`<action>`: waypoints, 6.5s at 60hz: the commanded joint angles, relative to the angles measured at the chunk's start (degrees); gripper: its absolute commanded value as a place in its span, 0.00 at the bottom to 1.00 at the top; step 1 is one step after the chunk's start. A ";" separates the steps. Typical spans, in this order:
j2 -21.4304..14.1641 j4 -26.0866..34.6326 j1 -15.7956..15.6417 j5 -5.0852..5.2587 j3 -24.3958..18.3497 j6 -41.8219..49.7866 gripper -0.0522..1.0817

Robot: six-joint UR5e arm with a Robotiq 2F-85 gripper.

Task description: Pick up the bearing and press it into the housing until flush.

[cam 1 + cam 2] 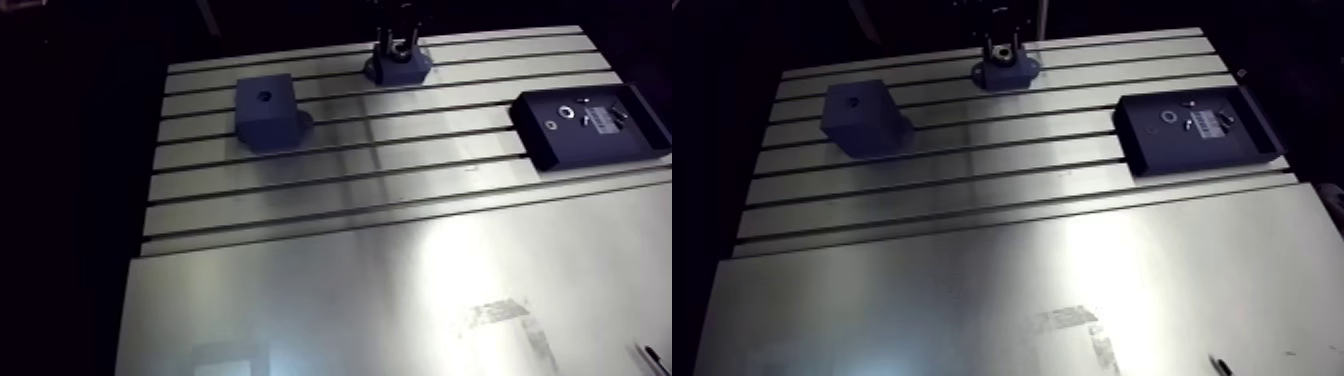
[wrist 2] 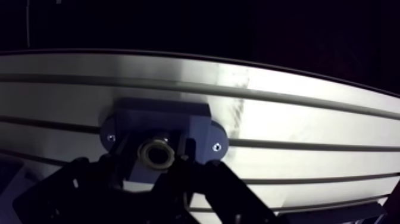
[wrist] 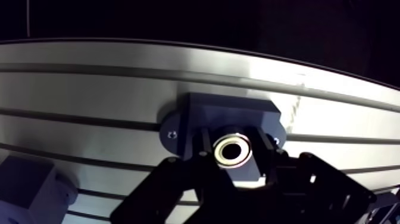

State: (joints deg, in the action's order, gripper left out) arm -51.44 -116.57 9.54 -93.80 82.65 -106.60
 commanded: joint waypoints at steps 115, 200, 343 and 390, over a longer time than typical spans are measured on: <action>-5.55 2.32 0.39 0.49 -1.15 -0.49 0.05; -2.65 1.43 1.53 2.70 1.04 0.13 1.00; -2.20 -0.02 1.46 2.61 2.55 -0.58 1.00; -2.12 -0.20 1.53 2.61 2.64 -0.84 1.00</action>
State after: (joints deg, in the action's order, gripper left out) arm -53.58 -116.76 11.08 -91.20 85.25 -107.39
